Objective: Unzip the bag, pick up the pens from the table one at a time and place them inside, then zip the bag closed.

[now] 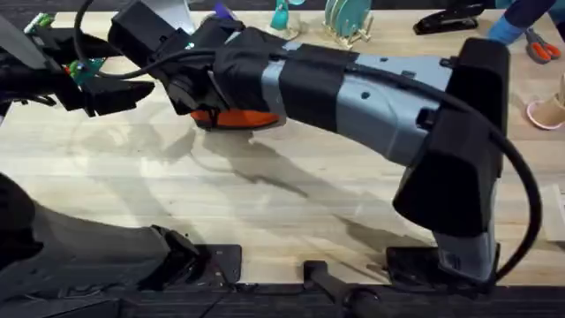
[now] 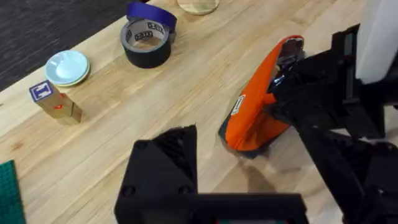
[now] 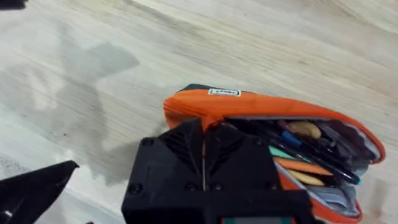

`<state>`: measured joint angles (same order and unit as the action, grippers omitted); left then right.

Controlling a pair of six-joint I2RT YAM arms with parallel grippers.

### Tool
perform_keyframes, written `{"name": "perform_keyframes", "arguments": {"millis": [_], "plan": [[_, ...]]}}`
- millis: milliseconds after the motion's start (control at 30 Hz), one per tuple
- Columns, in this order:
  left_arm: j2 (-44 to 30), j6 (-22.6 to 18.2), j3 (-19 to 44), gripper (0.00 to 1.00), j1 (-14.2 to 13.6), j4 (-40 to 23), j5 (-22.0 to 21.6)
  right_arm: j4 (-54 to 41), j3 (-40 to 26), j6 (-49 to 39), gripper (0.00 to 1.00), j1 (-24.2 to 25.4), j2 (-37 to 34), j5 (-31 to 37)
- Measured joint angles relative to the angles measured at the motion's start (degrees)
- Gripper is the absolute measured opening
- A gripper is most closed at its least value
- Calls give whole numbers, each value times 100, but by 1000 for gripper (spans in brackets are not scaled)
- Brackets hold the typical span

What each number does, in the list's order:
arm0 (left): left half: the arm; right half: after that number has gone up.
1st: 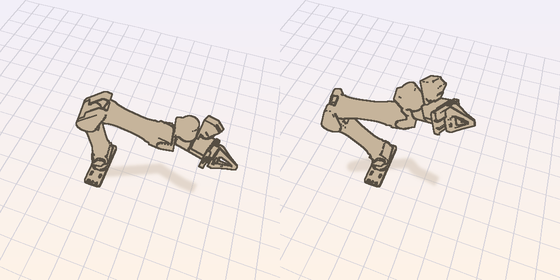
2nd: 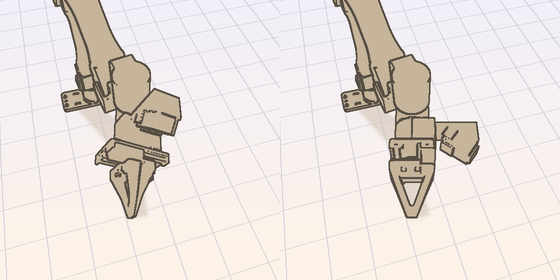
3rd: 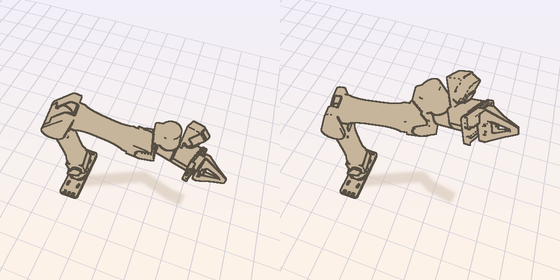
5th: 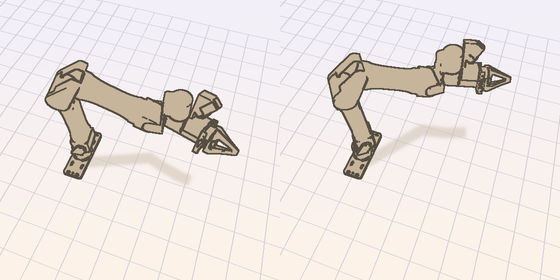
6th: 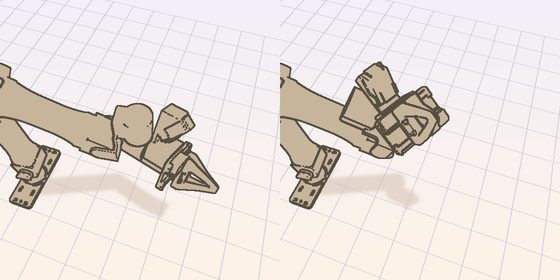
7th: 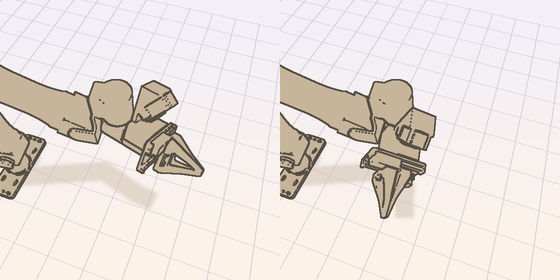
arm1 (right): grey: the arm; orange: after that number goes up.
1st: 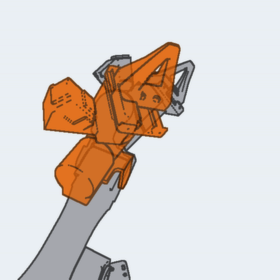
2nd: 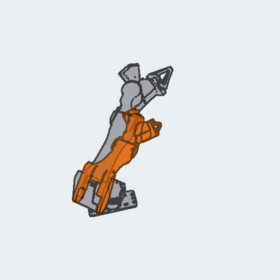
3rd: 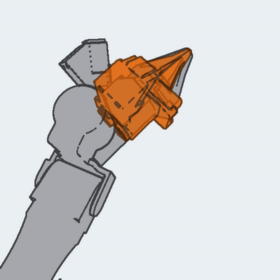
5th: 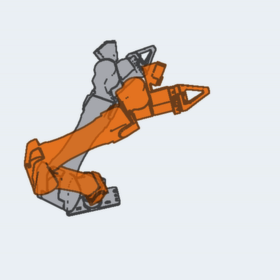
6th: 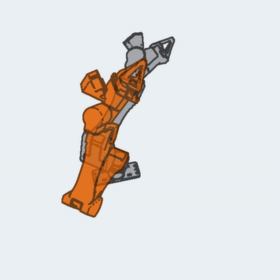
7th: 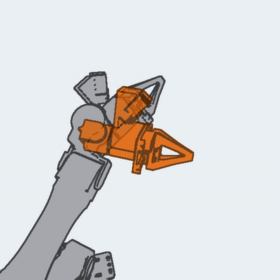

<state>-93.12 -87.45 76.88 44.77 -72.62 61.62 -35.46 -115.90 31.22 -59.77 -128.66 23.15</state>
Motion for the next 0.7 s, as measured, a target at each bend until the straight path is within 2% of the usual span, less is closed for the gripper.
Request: {"name": "perform_keyframes", "arguments": {"millis": [200, 433, 700], "plan": [[-455, -174, 0, 993, 0, -9, 124, 0, 0, 0, 30, 0, 0, 0], [-1215, -627, 0, 993, -28, -174, 182, 4, 0, 0, 30, 0, 0, -1], [-1955, -938, 0, 999, -486, 52, 173, 13, 0, 0, 30, 0, 0, 0]]}}
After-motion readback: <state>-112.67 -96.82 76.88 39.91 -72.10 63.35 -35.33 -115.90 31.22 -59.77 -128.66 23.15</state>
